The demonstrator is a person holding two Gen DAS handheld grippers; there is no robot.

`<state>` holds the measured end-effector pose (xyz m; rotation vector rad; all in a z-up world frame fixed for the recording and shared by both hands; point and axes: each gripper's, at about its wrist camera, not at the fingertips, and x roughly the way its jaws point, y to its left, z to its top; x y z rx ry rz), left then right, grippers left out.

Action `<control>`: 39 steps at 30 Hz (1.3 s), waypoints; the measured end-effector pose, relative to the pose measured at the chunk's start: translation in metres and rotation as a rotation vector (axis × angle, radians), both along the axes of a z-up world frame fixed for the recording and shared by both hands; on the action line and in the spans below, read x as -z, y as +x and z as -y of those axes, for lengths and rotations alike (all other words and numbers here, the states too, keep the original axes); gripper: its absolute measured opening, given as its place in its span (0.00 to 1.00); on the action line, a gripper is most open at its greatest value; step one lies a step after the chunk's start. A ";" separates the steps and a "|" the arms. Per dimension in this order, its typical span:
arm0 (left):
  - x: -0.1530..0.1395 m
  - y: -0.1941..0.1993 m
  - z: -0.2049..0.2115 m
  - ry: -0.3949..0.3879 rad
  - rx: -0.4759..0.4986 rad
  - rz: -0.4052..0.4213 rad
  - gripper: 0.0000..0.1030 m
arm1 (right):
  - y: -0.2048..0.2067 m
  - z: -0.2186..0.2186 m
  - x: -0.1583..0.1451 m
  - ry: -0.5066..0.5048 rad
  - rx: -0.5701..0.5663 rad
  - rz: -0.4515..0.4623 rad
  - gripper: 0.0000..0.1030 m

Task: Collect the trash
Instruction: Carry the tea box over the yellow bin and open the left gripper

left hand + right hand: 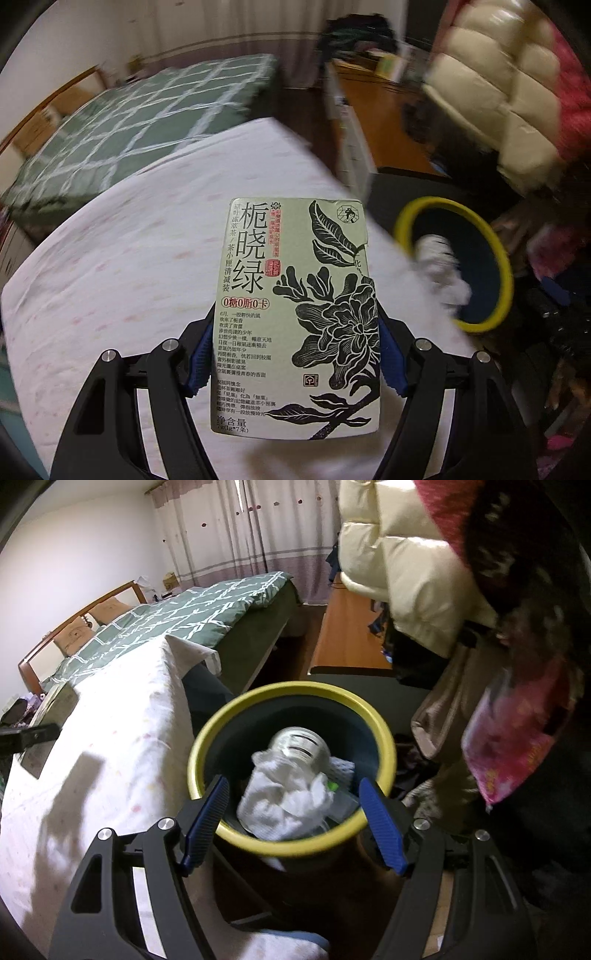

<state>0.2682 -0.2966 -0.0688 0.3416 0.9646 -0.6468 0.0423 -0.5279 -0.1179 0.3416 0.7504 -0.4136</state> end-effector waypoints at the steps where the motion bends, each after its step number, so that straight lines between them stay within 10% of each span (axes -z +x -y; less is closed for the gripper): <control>1: 0.000 -0.006 0.012 0.000 0.020 -0.001 0.69 | -0.006 0.002 0.001 0.002 0.002 0.002 0.68; 16: 0.058 -0.060 0.209 0.033 0.248 -0.099 0.71 | -0.065 0.029 0.004 0.012 0.065 0.007 0.68; 20: 0.063 -0.057 0.217 0.022 0.217 -0.081 0.86 | -0.067 0.031 0.003 0.020 0.066 0.008 0.68; 27: 0.006 -0.065 0.130 -0.107 0.097 -0.008 0.95 | -0.063 0.012 -0.003 0.018 0.013 0.020 0.68; 39: -0.090 -0.173 -0.132 -0.240 -0.322 0.386 0.95 | -0.055 -0.064 -0.049 -0.065 -0.180 0.110 0.68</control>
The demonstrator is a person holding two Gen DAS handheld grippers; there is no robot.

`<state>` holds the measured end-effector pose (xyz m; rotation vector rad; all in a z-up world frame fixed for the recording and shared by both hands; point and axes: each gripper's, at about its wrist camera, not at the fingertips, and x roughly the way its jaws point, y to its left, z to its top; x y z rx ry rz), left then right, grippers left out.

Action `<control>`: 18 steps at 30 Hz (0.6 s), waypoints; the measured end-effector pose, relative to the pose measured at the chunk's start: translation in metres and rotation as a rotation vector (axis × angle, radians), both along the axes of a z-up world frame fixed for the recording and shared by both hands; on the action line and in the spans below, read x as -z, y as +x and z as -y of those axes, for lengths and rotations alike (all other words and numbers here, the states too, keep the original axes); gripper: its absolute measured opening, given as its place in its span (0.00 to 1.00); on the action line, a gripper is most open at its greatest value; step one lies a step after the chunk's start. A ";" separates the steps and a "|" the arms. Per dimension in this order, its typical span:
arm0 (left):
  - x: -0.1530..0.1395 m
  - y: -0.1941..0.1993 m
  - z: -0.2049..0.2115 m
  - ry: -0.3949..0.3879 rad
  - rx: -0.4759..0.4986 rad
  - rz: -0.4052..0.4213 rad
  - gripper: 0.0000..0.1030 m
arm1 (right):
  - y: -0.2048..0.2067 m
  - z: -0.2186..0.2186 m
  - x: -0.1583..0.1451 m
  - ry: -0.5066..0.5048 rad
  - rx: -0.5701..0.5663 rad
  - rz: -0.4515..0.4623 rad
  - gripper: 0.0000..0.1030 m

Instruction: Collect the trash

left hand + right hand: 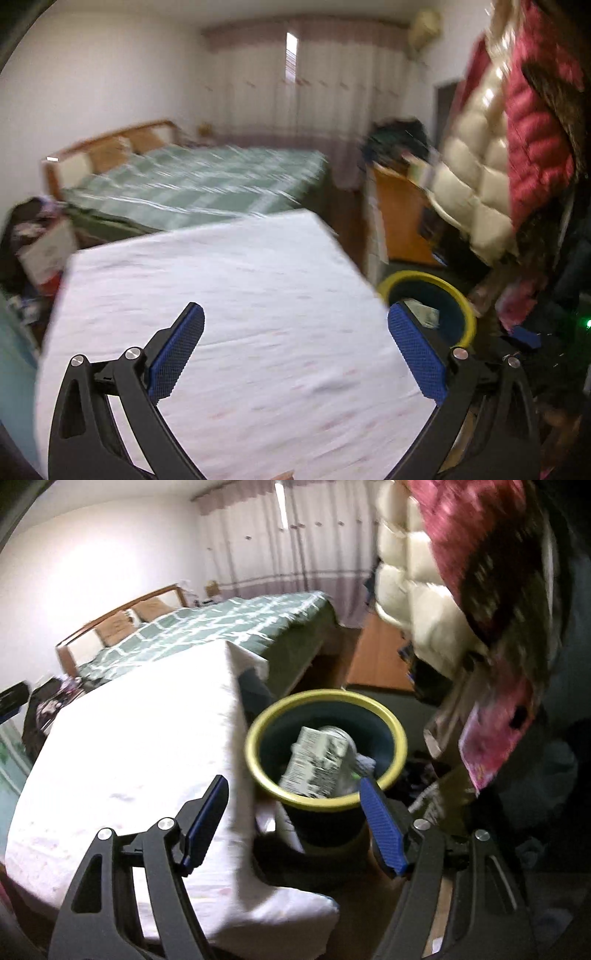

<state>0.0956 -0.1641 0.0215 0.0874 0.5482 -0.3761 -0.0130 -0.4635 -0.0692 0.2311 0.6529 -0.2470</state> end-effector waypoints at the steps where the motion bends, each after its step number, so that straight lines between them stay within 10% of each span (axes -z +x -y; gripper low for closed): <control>1: -0.003 -0.008 -0.013 0.000 -0.035 0.017 0.95 | -0.002 -0.006 -0.006 -0.009 -0.012 0.015 0.69; 18: 0.007 -0.097 -0.126 -0.024 -0.248 0.060 0.95 | -0.040 -0.047 -0.046 -0.101 -0.049 0.135 0.75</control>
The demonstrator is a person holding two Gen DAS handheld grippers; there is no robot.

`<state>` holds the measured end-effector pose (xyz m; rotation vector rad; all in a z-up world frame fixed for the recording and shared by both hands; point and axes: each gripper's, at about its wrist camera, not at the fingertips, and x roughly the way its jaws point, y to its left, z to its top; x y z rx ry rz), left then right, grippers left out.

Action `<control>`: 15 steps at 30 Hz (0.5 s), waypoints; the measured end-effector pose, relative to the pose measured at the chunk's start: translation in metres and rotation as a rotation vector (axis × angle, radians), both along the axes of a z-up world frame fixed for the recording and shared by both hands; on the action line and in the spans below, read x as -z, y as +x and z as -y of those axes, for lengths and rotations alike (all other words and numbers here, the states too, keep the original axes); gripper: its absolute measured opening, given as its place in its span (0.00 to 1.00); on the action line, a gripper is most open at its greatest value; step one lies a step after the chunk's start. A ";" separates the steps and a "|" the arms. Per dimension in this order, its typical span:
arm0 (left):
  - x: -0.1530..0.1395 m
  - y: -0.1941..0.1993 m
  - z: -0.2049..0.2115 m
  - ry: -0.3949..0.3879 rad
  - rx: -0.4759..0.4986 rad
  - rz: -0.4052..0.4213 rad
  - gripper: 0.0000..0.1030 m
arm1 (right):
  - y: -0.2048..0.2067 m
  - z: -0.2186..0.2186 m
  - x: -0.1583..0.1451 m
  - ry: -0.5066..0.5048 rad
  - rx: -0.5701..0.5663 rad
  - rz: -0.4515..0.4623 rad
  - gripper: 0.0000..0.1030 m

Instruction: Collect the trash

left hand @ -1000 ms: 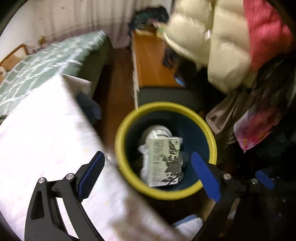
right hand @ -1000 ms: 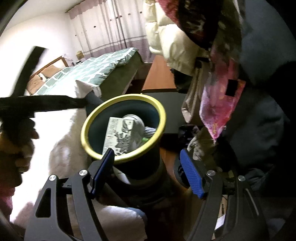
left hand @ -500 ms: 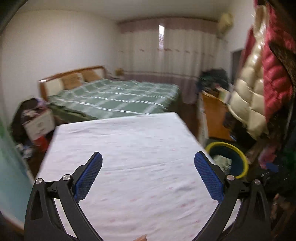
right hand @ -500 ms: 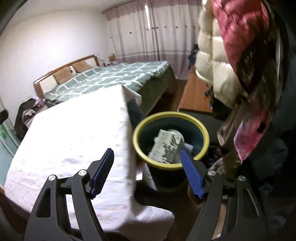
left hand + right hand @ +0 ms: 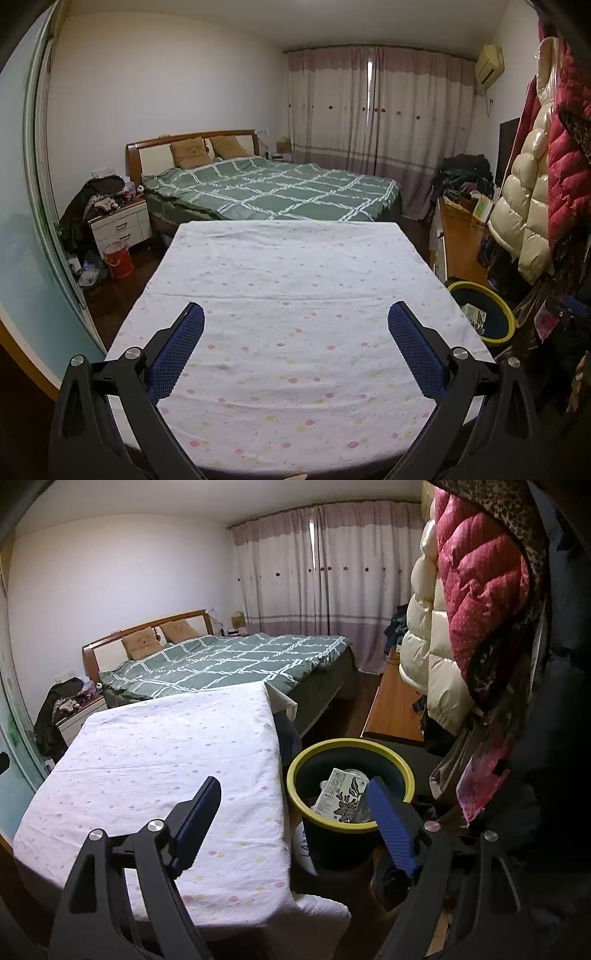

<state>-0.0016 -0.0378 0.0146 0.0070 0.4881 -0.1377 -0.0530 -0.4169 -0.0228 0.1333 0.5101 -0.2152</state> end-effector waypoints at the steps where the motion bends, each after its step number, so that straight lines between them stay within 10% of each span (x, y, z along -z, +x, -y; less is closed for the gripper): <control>1: -0.001 -0.002 0.000 0.001 0.000 0.004 0.95 | -0.001 -0.001 -0.001 0.000 -0.001 0.004 0.75; 15: -0.005 -0.007 0.000 -0.004 -0.010 0.012 0.95 | 0.000 -0.004 -0.002 0.016 -0.010 0.015 0.76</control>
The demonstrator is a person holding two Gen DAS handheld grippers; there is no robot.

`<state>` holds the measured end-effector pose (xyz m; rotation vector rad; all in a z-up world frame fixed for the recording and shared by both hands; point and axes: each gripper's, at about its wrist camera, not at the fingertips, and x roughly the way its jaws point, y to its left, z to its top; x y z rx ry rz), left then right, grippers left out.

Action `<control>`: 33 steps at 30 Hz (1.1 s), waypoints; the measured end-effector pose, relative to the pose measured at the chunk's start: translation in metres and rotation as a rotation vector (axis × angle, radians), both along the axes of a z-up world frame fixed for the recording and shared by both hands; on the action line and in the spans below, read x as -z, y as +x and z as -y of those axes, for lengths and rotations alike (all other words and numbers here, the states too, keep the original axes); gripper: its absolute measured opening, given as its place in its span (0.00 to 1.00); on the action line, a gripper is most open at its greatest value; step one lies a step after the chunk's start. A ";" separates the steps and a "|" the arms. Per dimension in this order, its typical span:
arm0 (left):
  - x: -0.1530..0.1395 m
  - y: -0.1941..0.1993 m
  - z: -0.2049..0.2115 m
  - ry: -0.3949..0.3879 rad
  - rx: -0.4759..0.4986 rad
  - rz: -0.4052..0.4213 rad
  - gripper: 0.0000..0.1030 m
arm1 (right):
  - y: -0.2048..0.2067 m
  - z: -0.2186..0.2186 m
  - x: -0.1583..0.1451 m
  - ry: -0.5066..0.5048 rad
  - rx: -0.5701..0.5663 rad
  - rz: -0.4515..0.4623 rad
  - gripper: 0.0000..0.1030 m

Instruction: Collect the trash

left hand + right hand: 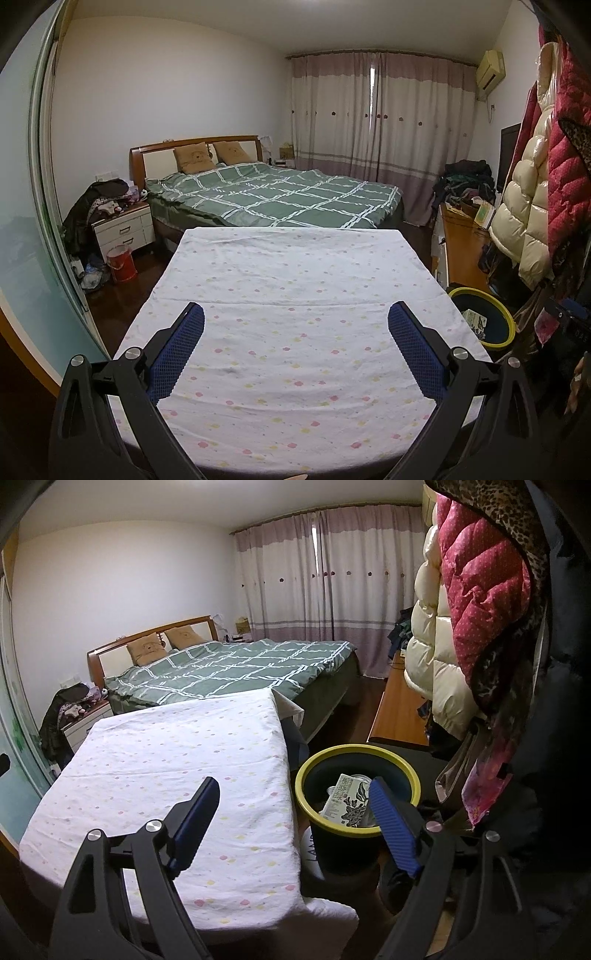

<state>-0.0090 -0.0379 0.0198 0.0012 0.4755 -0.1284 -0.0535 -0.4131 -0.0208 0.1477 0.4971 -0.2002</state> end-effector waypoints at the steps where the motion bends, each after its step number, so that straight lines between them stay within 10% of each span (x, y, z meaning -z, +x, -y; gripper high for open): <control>1: -0.001 0.002 0.001 0.000 0.001 -0.002 0.95 | 0.000 0.000 0.000 0.001 0.001 0.000 0.76; 33: 0.006 0.014 0.007 -0.006 0.018 -0.039 0.95 | 0.003 0.000 0.001 0.005 0.001 -0.003 0.77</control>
